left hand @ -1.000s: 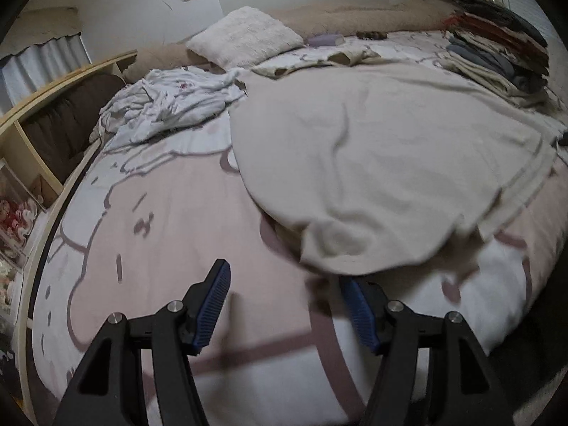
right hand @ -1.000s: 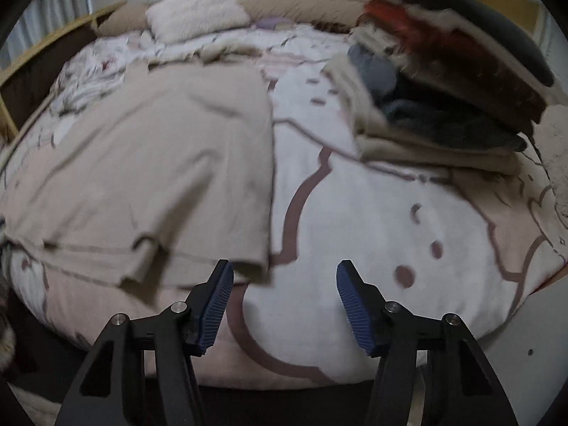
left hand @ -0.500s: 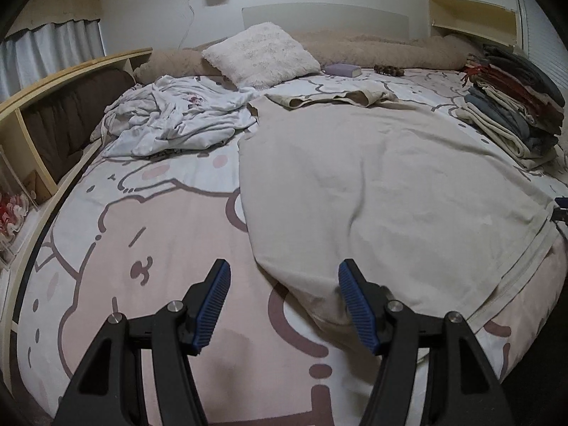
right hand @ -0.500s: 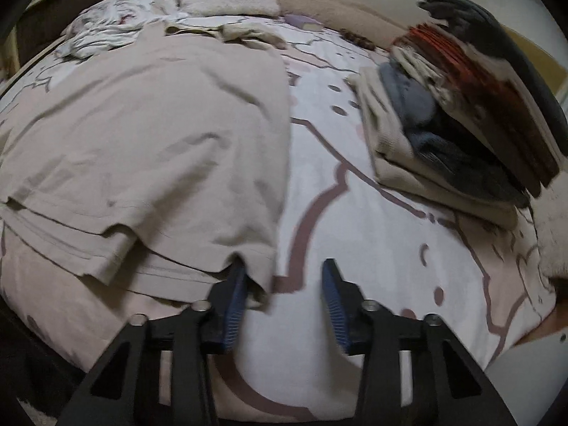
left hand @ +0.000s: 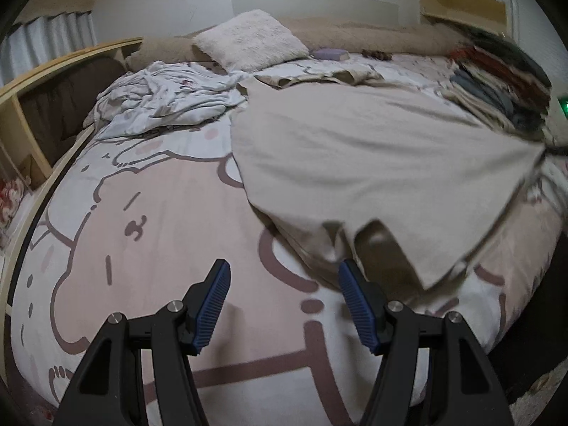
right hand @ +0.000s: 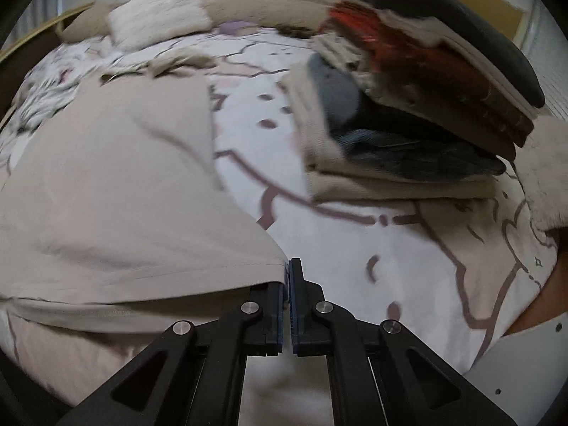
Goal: Fold clothes
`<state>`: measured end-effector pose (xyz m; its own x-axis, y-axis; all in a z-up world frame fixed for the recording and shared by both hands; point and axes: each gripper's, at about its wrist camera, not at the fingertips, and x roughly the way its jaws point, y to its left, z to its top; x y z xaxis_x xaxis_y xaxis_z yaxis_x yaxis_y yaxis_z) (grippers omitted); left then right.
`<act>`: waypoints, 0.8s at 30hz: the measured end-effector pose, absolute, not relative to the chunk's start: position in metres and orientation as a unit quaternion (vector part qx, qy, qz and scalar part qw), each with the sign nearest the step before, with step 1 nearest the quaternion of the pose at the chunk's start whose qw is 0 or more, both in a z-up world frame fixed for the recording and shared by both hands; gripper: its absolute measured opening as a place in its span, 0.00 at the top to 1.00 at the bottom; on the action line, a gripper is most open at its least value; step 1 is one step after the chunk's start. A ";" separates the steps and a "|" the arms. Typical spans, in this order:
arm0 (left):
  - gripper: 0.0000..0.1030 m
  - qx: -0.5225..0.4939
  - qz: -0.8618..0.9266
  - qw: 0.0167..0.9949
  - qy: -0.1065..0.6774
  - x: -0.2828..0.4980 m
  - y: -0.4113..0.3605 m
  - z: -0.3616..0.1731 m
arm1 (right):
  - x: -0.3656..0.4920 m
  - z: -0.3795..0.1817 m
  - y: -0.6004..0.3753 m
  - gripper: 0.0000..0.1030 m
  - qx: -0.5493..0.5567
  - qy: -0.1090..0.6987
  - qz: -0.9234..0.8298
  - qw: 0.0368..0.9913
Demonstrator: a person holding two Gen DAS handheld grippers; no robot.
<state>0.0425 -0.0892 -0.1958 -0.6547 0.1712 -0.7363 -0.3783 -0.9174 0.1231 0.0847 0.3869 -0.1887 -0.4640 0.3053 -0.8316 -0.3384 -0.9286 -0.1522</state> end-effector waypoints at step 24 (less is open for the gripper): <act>0.94 -0.389 0.912 0.026 0.130 0.027 -0.092 -0.185 | 0.077 -0.217 0.396 0.97 -0.487 0.058 0.844 0.217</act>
<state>0.0273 -0.0916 -0.1847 -0.6955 -0.0539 -0.7165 -0.1485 -0.9649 0.2167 0.0767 0.3960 -0.2170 -0.4312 0.3106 -0.8471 -0.4227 -0.8990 -0.1144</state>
